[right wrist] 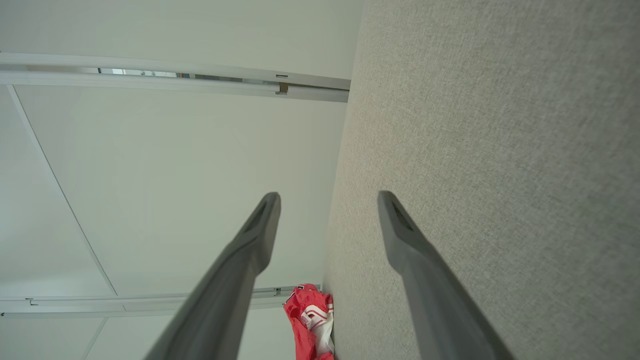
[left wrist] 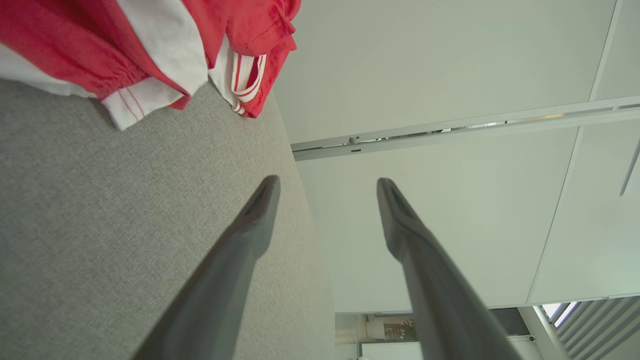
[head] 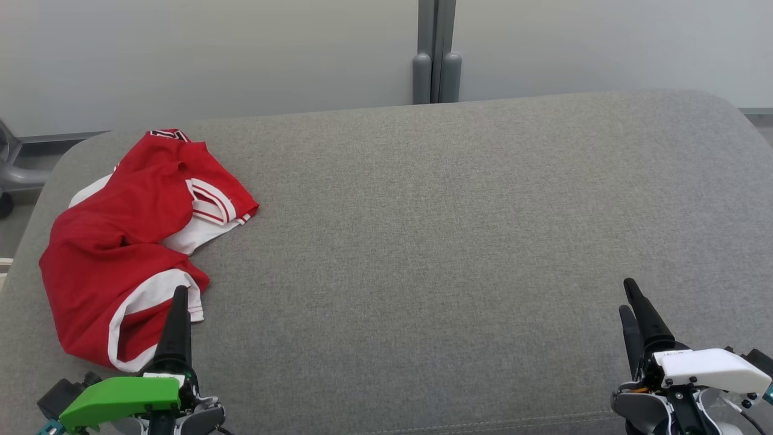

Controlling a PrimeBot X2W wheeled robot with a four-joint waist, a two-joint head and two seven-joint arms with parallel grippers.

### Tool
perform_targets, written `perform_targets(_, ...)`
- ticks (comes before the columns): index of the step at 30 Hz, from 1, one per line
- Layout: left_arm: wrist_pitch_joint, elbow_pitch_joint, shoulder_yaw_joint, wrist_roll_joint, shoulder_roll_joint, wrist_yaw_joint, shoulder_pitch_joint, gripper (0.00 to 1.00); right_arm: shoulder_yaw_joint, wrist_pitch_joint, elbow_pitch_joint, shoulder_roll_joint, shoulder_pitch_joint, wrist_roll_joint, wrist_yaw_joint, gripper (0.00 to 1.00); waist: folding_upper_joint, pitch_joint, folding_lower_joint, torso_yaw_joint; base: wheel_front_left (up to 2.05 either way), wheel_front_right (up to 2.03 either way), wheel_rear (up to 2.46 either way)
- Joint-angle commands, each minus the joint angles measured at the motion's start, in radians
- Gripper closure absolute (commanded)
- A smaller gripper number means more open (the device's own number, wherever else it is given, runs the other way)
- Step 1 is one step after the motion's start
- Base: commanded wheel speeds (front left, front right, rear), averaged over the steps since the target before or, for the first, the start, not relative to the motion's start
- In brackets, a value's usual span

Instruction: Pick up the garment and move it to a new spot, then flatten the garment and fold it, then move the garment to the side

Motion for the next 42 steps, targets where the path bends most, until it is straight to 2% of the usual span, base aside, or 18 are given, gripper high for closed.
perform_targets(1, -0.009, -0.025, -0.004, 0.036, 0.004, 0.007, -0.005, 0.00, 0.004, -0.011, -0.025, -0.007, -0.006, -0.032, 0.000, 0.00, 0.0000, -0.001, 0.0000, 0.000, 0.00, 0.00, 0.00)
perform_targets(14, -0.057, -0.071, -0.047, 0.290, 0.006, 0.045, 0.006, 0.00, 0.046, -0.062, -0.082, -0.008, 0.000, -0.261, 0.000, 0.00, 0.0000, -0.008, 0.0000, 0.000, 0.00, 0.00, 0.00)
perform_targets(36, -0.134, -0.091, -0.083, 0.734, 0.043, 0.090, 0.053, 0.00, 0.127, -0.143, -0.112, -0.011, 0.011, -0.769, 0.001, 0.00, 0.0000, -0.020, 0.0000, -0.003, 0.00, 0.00, 0.00)
perform_targets(42, -0.151, -0.090, -0.086, 0.811, 0.049, 0.101, 0.070, 0.00, 0.141, -0.161, -0.106, -0.011, 0.008, -0.854, 0.001, 0.00, 0.0000, -0.023, 0.0000, -0.002, 0.00, 0.00, 0.00)
